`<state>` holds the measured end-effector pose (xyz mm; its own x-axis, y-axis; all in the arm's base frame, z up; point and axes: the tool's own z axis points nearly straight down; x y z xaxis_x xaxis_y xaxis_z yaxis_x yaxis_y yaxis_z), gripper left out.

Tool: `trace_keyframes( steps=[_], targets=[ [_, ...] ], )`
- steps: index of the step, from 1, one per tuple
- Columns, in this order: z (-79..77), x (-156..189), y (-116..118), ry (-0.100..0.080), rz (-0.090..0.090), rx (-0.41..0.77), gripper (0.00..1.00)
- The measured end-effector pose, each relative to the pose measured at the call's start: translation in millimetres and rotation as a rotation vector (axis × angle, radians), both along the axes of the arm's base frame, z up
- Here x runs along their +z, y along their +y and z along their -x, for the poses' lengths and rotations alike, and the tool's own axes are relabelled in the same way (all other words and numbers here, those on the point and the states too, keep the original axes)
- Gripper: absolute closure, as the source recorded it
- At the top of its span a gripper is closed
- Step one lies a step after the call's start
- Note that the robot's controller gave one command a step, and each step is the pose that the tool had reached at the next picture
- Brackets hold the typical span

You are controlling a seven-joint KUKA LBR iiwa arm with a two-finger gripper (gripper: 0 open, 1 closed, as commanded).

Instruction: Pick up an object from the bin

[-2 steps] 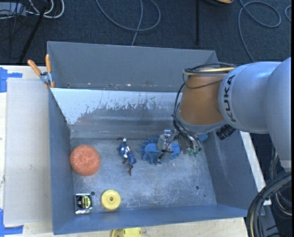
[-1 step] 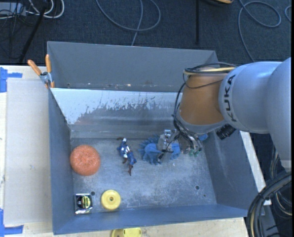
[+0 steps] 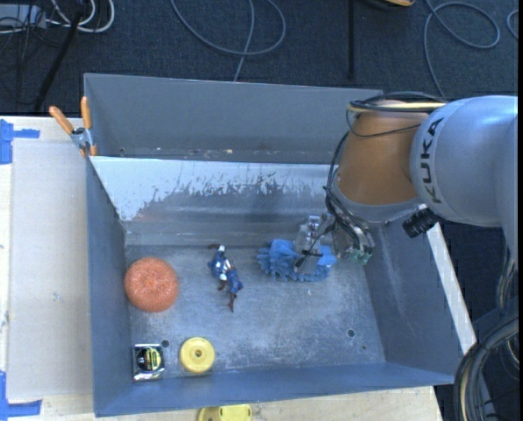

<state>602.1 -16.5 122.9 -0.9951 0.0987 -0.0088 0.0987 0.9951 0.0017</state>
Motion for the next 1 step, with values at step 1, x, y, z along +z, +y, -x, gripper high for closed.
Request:
trace_keyframes(
  steps=[1],
  targets=[
    [20.5,182.5,28.5,0.011,0.0,-0.023,1.0]
  ],
)
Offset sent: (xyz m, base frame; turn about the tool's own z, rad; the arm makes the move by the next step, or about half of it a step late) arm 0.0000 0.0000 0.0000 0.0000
